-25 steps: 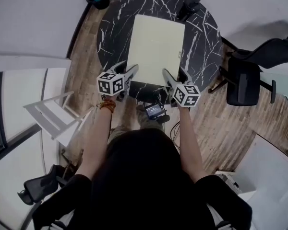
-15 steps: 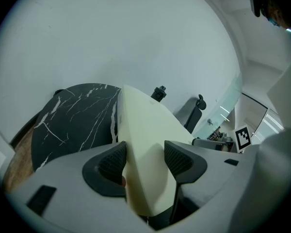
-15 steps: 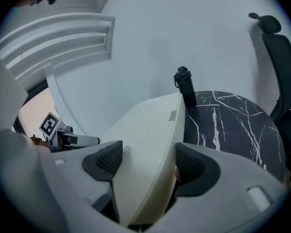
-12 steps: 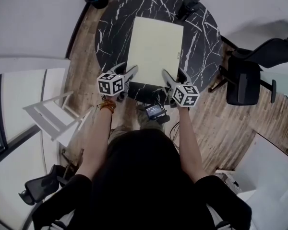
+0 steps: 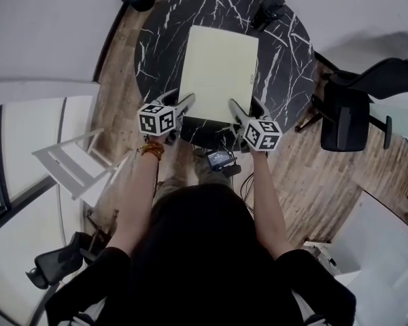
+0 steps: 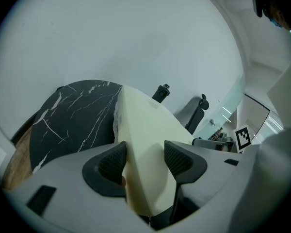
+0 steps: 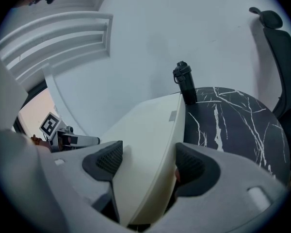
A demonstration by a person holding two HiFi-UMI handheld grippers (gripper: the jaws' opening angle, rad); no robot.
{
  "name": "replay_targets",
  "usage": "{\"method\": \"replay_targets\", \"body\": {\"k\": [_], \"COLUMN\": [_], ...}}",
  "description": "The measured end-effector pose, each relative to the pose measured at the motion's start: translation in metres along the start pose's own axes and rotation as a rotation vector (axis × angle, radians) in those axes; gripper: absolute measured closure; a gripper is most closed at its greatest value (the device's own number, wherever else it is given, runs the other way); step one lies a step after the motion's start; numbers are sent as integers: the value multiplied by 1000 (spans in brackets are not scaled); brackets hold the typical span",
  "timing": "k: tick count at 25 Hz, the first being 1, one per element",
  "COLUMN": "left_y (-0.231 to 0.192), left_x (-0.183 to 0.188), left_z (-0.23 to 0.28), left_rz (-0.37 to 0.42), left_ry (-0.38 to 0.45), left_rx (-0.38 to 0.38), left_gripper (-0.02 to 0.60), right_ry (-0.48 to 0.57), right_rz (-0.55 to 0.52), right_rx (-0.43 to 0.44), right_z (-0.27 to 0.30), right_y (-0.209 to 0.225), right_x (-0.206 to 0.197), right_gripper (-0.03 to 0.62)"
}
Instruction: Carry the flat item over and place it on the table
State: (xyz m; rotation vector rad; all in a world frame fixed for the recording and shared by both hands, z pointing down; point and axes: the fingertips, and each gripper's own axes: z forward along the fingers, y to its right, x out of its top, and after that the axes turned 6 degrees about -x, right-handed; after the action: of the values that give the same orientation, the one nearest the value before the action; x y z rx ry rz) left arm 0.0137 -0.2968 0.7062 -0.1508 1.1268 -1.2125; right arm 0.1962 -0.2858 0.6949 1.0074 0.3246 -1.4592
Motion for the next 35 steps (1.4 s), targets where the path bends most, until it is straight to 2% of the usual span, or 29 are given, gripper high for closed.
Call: {"method": "replay_targets", "body": {"k": [15, 35], "left_y": [-15, -37], "left_x": [-12, -42], "left_z": [14, 24], "left_rz": [-36, -56], "left_ry": [-37, -152], "left_rx": [14, 54], "left_gripper": [342, 341], "right_ry": [-61, -175], "right_rz": [49, -25], "right_rx": [-5, -14], "right_z": [18, 35], "right_y": [13, 20], "right_x": [-19, -48], "right_gripper": [256, 253]}}
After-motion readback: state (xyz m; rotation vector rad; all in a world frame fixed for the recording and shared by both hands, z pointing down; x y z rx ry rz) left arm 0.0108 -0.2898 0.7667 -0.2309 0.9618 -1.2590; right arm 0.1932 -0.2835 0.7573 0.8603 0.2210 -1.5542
